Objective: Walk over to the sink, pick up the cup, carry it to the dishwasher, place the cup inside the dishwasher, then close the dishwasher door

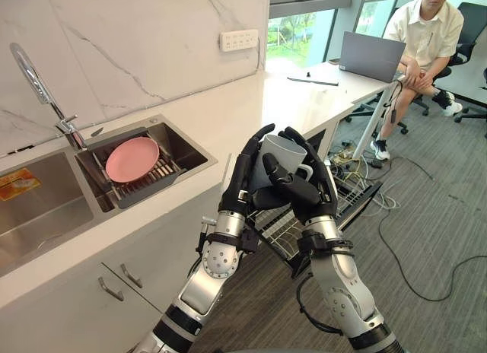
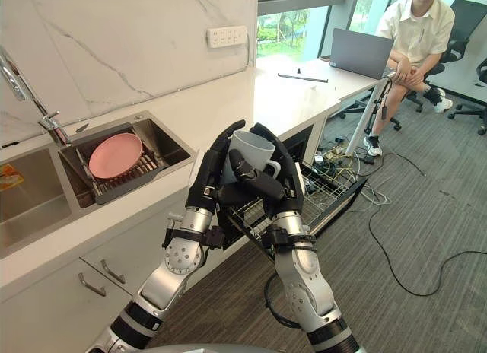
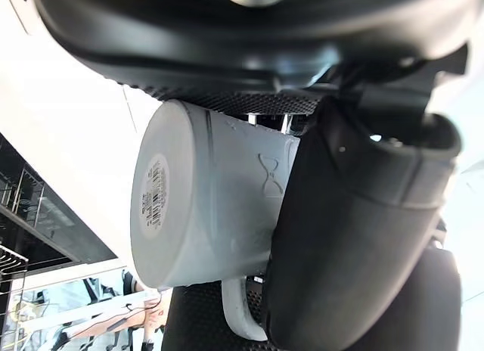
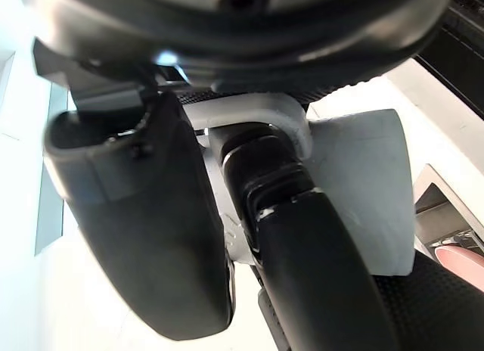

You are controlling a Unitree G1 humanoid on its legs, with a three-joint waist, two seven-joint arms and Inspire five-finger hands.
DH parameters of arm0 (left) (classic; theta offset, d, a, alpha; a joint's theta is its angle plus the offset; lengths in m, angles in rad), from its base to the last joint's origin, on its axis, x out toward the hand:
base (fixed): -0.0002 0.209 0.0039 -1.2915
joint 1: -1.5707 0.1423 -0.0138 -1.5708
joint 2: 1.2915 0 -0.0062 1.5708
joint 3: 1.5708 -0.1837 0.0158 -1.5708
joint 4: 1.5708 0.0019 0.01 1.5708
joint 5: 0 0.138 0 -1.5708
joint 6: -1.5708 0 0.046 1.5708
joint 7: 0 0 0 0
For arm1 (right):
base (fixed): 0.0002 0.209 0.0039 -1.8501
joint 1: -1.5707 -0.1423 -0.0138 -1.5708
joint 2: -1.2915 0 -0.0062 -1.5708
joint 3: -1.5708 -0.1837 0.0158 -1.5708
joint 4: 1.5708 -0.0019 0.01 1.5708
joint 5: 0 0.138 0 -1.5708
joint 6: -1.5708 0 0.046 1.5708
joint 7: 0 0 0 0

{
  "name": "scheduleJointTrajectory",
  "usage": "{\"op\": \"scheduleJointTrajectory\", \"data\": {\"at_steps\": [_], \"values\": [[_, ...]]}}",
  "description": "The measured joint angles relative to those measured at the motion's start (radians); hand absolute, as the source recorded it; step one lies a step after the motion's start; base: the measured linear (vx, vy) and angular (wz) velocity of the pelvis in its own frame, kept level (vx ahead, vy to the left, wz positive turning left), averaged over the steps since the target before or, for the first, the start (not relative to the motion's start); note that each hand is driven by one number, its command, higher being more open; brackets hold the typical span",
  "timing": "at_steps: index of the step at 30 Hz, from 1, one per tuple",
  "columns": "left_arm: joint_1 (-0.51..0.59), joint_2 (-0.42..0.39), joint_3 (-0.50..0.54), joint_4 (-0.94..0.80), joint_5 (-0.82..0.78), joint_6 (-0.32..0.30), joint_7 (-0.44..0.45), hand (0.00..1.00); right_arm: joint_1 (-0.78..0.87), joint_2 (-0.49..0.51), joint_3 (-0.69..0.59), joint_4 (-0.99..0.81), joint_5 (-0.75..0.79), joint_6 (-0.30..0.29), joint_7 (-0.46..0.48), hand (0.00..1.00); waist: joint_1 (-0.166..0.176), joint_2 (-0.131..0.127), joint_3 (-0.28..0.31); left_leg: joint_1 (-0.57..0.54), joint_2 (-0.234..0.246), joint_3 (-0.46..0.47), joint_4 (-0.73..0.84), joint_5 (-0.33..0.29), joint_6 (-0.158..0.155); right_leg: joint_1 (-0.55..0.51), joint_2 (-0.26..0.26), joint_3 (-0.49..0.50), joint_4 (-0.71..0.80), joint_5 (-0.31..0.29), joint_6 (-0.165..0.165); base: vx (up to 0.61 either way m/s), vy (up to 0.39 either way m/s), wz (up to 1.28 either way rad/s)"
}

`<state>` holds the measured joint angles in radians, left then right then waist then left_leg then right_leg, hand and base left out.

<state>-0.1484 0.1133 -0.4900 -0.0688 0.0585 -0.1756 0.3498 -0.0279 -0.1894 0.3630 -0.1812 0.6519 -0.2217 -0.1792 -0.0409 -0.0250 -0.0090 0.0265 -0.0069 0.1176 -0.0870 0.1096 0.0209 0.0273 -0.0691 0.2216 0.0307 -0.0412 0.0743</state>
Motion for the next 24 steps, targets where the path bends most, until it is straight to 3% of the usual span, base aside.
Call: {"op": "scheduleJointTrajectory", "data": {"at_steps": [18,24], "values": [[0.060,-0.021,0.063,-0.053,0.000,-0.077,-0.003,0.90,0.001,0.124,-0.076,-0.032,-0.559,0.003,-0.004,0.30,-0.003,-0.002,0.001,0.004,0.000,-0.002,0.000,0.000,-0.001,0.004,-0.001,-0.004,0.000,0.000,0.001,0.00,0.000,0.00],[0.084,-0.021,0.076,-0.044,0.006,-0.083,-0.006,0.90,0.020,0.158,-0.088,-0.047,-0.722,0.004,-0.015,0.30,-0.005,-0.014,0.009,0.005,0.000,-0.006,0.000,-0.001,-0.002,0.007,-0.001,-0.008,-0.001,0.000,0.002,0.00,0.000,0.00]]}}
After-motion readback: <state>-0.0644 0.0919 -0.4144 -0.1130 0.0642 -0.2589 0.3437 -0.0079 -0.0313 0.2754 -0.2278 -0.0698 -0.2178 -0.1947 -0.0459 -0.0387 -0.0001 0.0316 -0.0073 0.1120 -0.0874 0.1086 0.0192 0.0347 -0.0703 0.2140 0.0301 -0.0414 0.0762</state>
